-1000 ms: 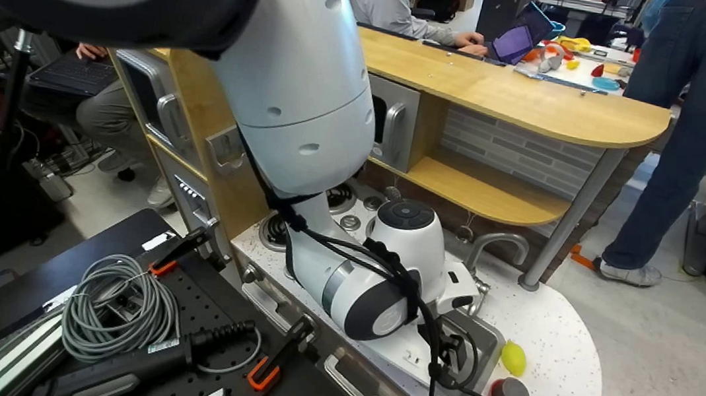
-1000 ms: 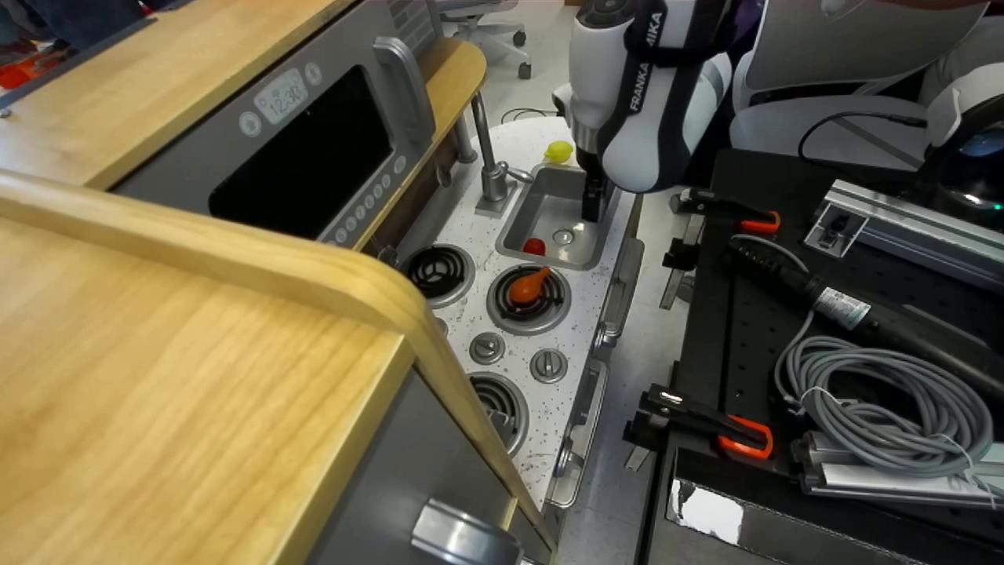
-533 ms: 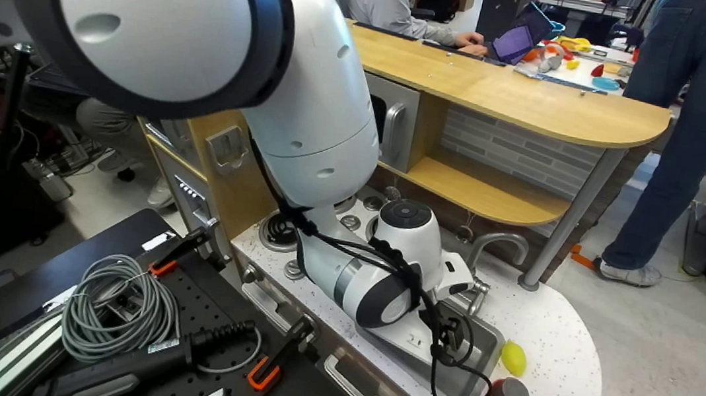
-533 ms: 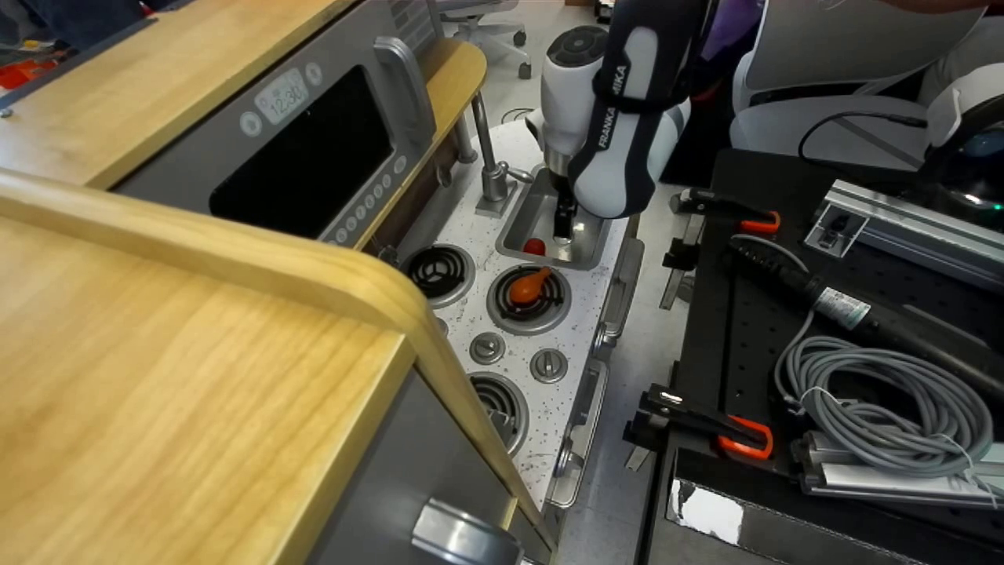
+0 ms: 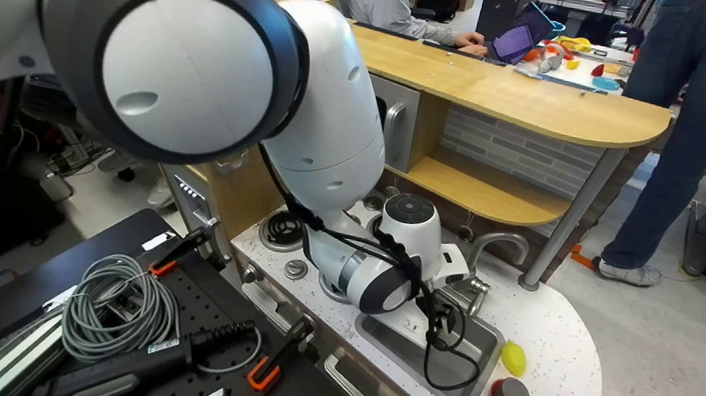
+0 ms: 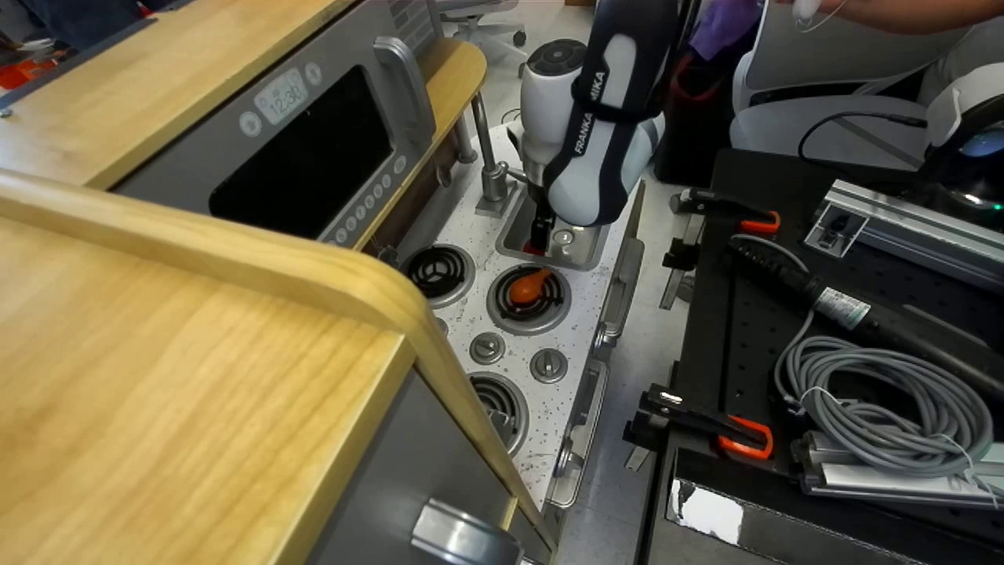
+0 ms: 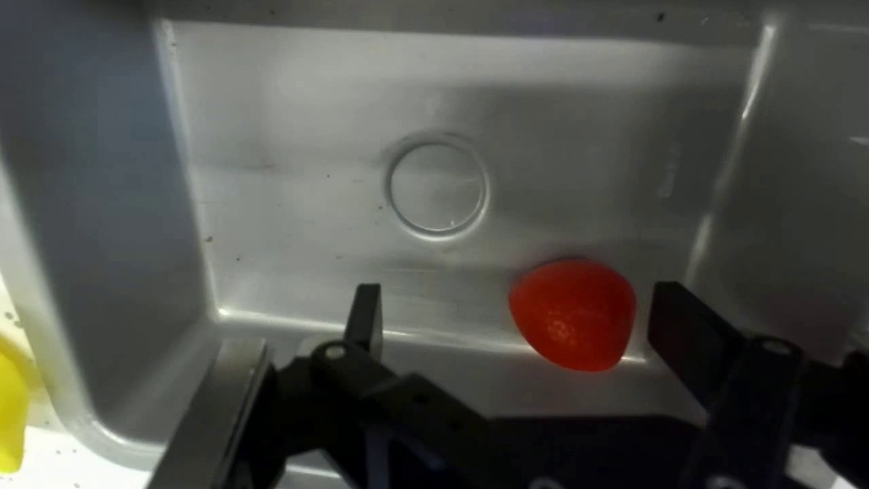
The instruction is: Move the red object from inside the sink and place it outside of the sink at the right
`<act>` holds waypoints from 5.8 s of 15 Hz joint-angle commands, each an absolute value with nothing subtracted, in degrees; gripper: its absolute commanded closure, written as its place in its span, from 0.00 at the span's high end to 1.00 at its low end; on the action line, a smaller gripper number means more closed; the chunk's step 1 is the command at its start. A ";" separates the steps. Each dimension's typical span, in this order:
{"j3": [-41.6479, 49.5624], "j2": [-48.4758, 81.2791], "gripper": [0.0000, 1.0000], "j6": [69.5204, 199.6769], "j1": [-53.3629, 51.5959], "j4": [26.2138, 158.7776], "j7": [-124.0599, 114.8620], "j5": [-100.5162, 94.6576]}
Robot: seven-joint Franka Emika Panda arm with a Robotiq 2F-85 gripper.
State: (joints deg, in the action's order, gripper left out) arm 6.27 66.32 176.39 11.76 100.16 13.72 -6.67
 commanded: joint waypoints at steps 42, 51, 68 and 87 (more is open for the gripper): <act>-0.37 74.58 0.19 166.81 20.55 85.26 21.15 -7.92; 0.31 64.09 0.02 170.36 23.40 97.23 24.80 -8.93; 14.46 53.83 0.02 168.89 20.80 101.08 11.31 -6.43; 18.50 77.30 0.02 147.39 21.91 63.97 -8.84 -2.09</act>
State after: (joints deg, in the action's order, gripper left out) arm 18.69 72.07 151.05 20.86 72.74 -8.16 -2.87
